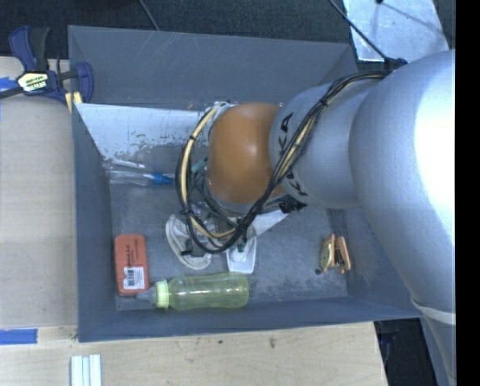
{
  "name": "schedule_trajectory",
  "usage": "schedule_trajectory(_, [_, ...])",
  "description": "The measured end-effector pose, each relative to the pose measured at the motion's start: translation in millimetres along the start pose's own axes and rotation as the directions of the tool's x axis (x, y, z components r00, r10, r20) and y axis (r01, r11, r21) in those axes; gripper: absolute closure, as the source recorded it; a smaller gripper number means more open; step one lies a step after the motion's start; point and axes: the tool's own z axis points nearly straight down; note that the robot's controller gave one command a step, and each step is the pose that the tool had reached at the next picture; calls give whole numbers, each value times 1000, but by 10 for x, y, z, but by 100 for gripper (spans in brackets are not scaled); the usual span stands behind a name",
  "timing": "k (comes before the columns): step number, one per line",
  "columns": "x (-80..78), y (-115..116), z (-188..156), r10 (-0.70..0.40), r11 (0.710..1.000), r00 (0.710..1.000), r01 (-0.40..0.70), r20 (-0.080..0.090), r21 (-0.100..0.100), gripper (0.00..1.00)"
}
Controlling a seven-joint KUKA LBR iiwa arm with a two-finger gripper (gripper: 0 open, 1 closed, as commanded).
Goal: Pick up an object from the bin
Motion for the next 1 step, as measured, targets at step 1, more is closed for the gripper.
schedule_trajectory(1, [5,-3,-106,0,1000,1000,0,-3,1,100])
